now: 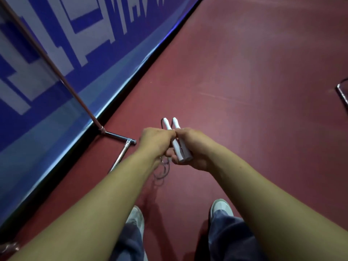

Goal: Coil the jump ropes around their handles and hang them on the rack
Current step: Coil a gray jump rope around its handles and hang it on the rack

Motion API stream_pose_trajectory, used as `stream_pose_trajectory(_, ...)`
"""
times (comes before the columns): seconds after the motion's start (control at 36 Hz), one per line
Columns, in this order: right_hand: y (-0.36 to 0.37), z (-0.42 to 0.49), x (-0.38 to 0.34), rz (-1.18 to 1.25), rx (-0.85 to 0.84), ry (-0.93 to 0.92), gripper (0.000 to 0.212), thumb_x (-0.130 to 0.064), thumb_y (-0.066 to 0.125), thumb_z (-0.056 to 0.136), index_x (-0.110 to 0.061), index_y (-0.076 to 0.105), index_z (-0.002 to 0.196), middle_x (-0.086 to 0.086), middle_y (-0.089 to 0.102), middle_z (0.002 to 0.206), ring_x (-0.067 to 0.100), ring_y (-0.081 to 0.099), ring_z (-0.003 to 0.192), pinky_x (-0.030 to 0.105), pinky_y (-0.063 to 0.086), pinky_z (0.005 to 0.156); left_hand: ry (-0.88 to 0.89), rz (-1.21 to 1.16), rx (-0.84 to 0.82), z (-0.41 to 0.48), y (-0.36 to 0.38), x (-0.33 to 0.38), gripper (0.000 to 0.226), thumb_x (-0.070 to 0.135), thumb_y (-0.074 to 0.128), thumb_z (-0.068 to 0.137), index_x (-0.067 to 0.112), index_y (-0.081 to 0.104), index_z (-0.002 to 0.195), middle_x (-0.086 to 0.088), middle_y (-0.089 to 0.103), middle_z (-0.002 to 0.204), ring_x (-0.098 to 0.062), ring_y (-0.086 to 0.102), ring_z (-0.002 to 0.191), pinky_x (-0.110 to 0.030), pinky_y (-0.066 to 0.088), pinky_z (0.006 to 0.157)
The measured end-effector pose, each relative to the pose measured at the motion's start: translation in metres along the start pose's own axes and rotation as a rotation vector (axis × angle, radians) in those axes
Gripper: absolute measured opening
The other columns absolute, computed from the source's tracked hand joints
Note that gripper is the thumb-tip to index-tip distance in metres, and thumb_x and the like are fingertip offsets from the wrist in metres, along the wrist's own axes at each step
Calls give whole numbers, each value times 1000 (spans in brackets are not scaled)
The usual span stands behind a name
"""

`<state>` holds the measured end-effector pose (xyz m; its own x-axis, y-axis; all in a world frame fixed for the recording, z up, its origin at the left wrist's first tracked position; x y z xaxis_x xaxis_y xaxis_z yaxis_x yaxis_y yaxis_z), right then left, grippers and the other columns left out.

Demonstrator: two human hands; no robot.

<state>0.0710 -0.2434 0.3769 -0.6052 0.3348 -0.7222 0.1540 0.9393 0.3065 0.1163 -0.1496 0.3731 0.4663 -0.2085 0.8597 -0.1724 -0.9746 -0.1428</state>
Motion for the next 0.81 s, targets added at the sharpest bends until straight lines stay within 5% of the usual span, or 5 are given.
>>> stream_pose_trajectory(0.11,1,3,-1,-111,-19,-27,26,-29,40,105,-33,53,127,-4,48,72,9,32,48,20,23,42,79,234,-48,3,-11,10,20,25,68,76,6,73,76,-3,70,63,-18,62,58,-26,42,57)
stream_pose_trajectory(0.25,6,-9,-18,-20,-107,-44,19,-27,50,106,-16,51,122,1,47,72,7,33,47,18,25,38,324,288,15,7,-37,44,32,33,59,63,12,75,82,-10,72,81,-31,61,70,-41,49,65)
stream_pose_trajectory(0.44,13,-37,-38,-109,-284,-83,8,-19,63,100,-14,64,96,-1,39,66,5,24,46,15,20,38,414,139,-388,15,-31,36,88,-2,76,76,27,38,150,6,51,147,-9,49,137,-28,54,89)
stream_pose_trajectory(0.64,14,-39,-43,-29,-303,-117,5,-12,53,104,-14,51,99,-3,39,62,2,26,41,15,20,36,465,111,-363,25,-16,38,17,20,71,90,11,66,104,-15,71,96,-22,62,85,-39,52,77)
stream_pose_trajectory(0.81,7,-35,-59,134,-236,-250,22,-13,51,105,-18,45,85,-4,35,64,3,25,41,16,18,36,420,165,-310,31,-10,24,37,35,47,107,14,47,77,-6,43,56,-19,42,48,-25,41,48)
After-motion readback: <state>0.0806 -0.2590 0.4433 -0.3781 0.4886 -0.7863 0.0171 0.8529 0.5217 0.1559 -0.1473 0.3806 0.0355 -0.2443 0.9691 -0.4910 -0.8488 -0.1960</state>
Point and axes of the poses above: each hand's wrist, its own z-axis towards the middle knuckle, its own y-axis out of the palm, x = y × z, the point moved 6 cm from there along z, towards the middle knuckle
